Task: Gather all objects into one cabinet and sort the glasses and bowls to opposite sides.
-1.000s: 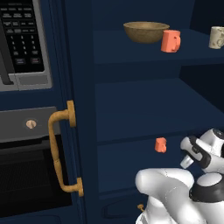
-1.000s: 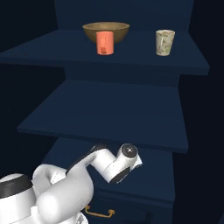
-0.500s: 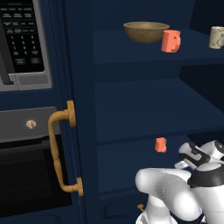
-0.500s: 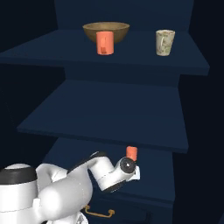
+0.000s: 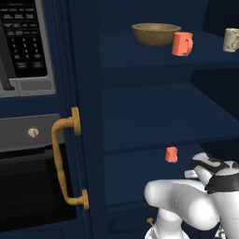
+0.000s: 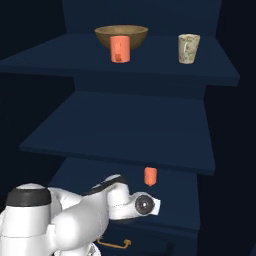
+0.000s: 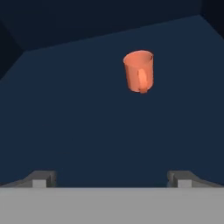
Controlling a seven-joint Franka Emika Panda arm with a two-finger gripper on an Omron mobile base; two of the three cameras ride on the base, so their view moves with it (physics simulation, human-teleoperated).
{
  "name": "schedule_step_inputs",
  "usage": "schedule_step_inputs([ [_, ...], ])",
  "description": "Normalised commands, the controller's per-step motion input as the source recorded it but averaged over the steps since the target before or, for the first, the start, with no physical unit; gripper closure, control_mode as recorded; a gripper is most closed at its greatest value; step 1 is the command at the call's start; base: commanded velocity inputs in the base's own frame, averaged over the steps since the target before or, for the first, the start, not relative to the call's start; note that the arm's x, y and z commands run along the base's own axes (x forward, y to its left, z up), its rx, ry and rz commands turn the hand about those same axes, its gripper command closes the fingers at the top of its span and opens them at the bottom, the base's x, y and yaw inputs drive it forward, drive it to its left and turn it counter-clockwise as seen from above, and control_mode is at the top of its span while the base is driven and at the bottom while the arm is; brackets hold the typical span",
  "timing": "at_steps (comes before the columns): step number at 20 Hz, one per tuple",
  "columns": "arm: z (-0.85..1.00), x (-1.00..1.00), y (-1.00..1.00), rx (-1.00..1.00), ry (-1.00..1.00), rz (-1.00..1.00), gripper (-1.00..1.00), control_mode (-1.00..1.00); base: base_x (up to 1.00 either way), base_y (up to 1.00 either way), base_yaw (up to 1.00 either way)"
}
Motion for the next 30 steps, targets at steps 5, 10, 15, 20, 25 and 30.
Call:
schedule_step_inputs([
  [5, -0.01, 0.37, 0.0, 0.0, -0.31, -0.05, -1.0, -1.0, 0.0, 0.0, 0.0],
  [10, -0.12, 0.51, 0.0, 0.0, -0.22, -0.01, -1.0, -1.0, 0.0, 0.0, 0.0],
  [15, -0.17, 0.34, -0.06, 0.0, -0.12, -0.06, -1.0, -1.0, 0.0, 0.0, 0.0],
  [20, -0.11, 0.07, -0.06, 0.0, 0.0, -0.02, -1.0, -1.0, 0.0, 0.0, 0.0],
  [25, -0.09, 0.39, -0.23, 0.0, 0.0, 0.0, -1.0, -1.0, 0.0, 0.0, 0.0],
  [30, -0.01, 0.43, -0.16, 0.0, -0.03, 0.0, -1.0, -1.0, 0.0, 0.0, 0.0],
])
